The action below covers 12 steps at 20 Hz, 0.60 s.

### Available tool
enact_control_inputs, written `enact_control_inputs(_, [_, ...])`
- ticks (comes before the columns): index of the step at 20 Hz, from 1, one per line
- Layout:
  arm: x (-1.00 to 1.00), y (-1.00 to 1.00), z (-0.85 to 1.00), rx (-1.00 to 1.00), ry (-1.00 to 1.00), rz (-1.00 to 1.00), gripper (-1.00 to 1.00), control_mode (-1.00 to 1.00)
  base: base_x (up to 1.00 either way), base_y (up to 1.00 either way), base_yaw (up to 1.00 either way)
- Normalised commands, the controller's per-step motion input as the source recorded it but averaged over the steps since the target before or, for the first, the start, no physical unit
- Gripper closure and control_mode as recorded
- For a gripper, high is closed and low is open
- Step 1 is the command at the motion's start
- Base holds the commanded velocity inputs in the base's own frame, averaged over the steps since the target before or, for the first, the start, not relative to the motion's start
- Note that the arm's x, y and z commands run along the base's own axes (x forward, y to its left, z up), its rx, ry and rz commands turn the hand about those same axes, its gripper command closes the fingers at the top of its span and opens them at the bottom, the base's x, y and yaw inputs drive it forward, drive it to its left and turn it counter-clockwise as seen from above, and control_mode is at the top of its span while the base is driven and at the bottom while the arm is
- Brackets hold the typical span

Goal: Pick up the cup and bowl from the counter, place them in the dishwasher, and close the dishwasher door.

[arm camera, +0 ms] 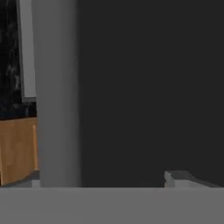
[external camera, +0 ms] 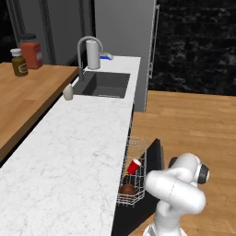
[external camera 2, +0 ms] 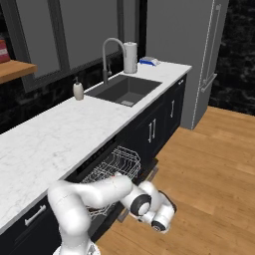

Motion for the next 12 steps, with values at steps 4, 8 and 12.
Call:
enact_control_inputs(4, [0.45,1.00,0.23,0.07,-0.10,0.00,-1.00,-1.00,0.00,0.00,0.00])
enact_control_inputs(8, [0.47,1.00,0.34,0.03,-0.15,0.00,-1.00,-1.00,0.00,0.00,0.00])
enact_control_inputs(12, [0.48,1.00,0.44,0.00,-0.17,0.00,-1.00,-1.00,0.00,0.00,0.00])
